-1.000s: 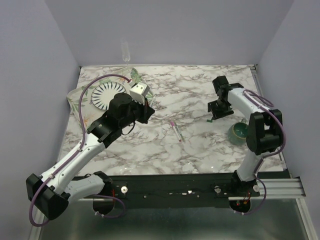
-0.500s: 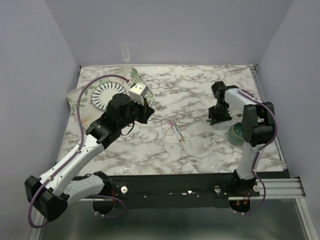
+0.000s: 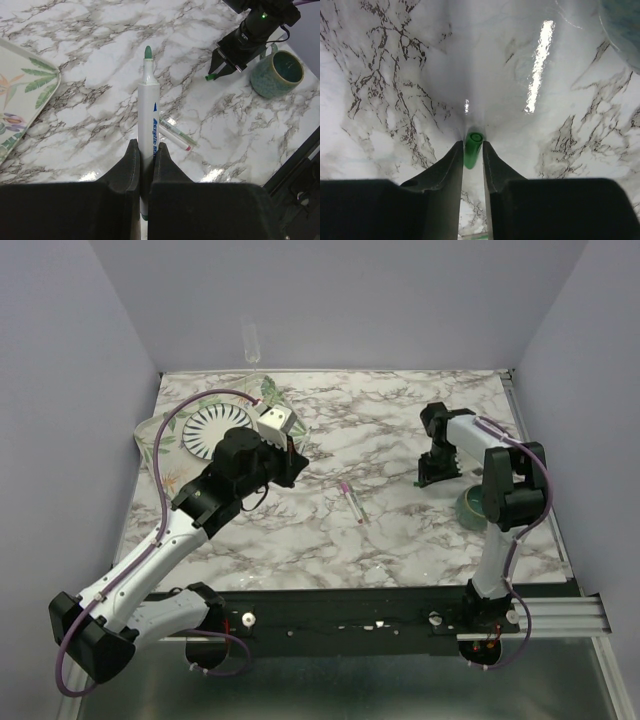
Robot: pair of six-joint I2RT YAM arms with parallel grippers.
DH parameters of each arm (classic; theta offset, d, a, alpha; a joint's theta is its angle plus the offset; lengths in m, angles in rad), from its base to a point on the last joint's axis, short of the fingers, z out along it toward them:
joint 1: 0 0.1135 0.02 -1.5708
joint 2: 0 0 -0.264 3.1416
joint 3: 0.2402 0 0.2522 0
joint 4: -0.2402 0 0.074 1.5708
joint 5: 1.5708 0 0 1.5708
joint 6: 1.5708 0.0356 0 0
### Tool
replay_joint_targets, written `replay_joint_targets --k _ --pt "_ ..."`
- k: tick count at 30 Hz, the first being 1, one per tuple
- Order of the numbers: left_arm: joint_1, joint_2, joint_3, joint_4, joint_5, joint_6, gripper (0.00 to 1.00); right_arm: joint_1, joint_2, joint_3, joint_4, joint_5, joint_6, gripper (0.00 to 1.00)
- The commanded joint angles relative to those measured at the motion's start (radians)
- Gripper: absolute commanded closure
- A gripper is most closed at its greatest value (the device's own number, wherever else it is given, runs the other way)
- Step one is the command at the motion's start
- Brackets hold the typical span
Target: Insert the pens into the pen caps
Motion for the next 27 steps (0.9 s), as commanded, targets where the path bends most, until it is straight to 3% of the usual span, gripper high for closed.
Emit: replay_joint_targets --k 1,6,13,17,27 --pt "0.004 -0.031 -0.008 0.021 -0.007 0.0 1.0 0.023 0.013 0.015 -0.052 0.079 0.013 0.8" --pt "0.004 -0.037 -0.008 0.021 -0.008 0.001 1.0 0.051 0.001 -0.012 -0.036 0.111 -0.042 0.92" --pt "0.004 -0.046 -0.008 0.022 -0.014 0.003 1.0 0.156 -0.045 -0.118 0.066 0.095 -0.23 0.93" --pt "0.004 -0.051 -0.011 0.025 -0.011 0.0 1.0 0.224 -0.126 -0.218 0.222 0.062 -0.322 0.93" --pt "0.004 -0.057 -0.014 0.032 -0.005 -0.011 1.0 0.242 -0.119 -0.281 0.285 -0.026 -0.381 0.72"
